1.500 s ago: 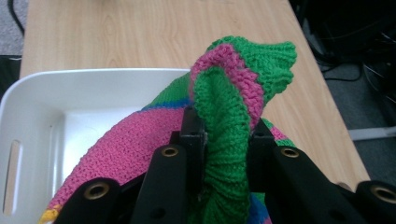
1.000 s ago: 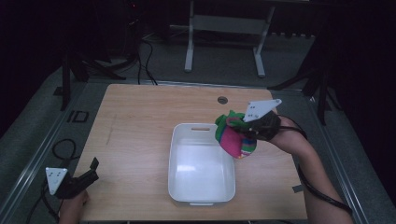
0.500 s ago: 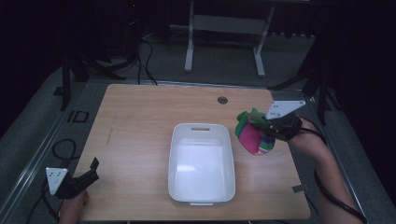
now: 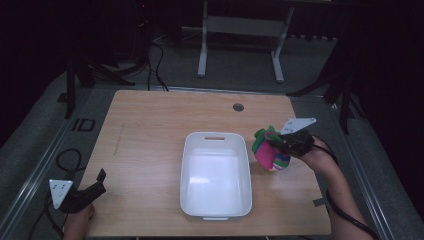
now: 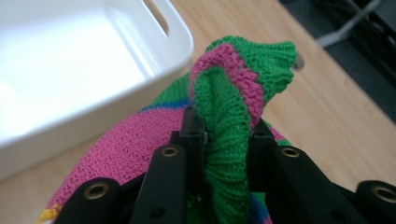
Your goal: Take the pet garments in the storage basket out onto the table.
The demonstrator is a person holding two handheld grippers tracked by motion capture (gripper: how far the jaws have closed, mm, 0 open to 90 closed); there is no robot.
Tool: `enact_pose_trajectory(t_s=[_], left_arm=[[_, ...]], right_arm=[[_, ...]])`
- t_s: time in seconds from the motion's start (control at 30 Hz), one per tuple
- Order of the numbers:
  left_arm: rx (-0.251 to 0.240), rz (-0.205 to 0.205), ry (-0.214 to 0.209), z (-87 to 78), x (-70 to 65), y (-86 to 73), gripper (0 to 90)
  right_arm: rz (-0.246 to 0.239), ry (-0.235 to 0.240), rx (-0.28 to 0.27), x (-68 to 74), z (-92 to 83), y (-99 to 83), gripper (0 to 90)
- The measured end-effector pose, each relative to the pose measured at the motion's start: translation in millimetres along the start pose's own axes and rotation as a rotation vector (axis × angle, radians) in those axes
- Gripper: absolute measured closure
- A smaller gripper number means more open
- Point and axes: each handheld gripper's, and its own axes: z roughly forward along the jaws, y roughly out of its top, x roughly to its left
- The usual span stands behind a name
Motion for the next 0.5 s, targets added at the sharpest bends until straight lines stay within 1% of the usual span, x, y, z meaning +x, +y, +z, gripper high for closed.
enact_pose_trajectory(t_s=[0.13, 0.27, 0.33, 0.37, 0.5], left_arm=[[-0.001, -0.001, 0.000, 0.1, 0.1, 0.0, 0.9], [0.000, -0.002, -0.001, 0.2, 0.2, 0.0, 0.9], [0.000, -0.001, 0.000, 0.1, 0.0, 0.0, 0.9], [0.000, 0.000, -0.001, 0.0, 0.0, 0.0, 0.9], [-0.001, 0.000, 0.000, 0.0, 0.1, 0.0, 0.9]], right_arm=[[0.036, -0.006, 0.041, -2.3, 24.4, -19.3, 74.6], [0.069, -0.015, 0.077, -3.3, 43.8, -37.3, 74.5], [0.083, -0.026, 0.095, -4.0, 51.9, -44.9, 74.5], [0.082, -0.027, 0.106, -4.3, 55.0, -48.1, 74.4], [0.110, -0.035, 0.117, -5.0, 64.7, -57.7, 74.2]])
